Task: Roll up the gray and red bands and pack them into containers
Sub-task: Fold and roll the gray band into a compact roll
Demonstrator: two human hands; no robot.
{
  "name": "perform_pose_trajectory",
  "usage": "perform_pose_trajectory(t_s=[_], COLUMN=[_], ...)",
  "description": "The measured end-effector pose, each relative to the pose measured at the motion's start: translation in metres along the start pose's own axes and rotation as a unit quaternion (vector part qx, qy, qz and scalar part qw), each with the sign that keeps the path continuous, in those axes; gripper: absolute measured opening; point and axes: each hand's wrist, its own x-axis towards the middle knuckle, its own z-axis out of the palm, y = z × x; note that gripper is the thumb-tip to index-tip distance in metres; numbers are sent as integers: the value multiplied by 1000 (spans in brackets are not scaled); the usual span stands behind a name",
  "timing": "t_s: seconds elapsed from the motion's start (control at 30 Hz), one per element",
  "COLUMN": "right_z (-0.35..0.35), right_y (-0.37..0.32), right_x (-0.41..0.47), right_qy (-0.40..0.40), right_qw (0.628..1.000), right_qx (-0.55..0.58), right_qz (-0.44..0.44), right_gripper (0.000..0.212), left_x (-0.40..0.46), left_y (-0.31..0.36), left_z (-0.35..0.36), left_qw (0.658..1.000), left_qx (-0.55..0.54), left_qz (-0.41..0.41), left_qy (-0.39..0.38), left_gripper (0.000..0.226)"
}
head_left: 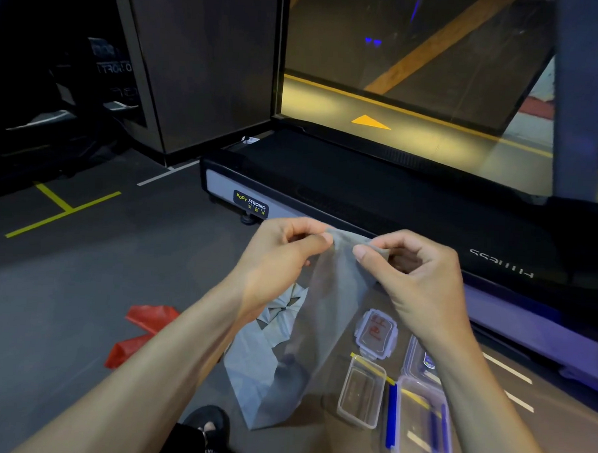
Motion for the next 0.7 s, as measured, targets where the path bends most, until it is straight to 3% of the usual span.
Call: perform_pose_trajectory(t_s=[0.13,0.3,0.4,0.57,0.7], right_z=[-7,-12,-12,-13,-16], right_y=[1,2,2,0,1], right_x=[3,4,6,6,4], right_qy=[-4,-4,-9,-22,-119], right_qw=[999,996,995,989,970], right_qx=[47,75,78,128,199], right_qz=[17,47,55,74,79], right_gripper=[9,24,15,8,10], left_x=[0,1,2,1,1], left_y=[0,2,2,8,13], left_z=[-3,-11,-12,-11,-1], left_qw=[998,995,994,999,994], left_qx=[32,68,70,-29,-104], left_qz=[38,76,78,9,-8], left_qy=[26,20,18,-19,-38], left_gripper=[18,23,22,19,11])
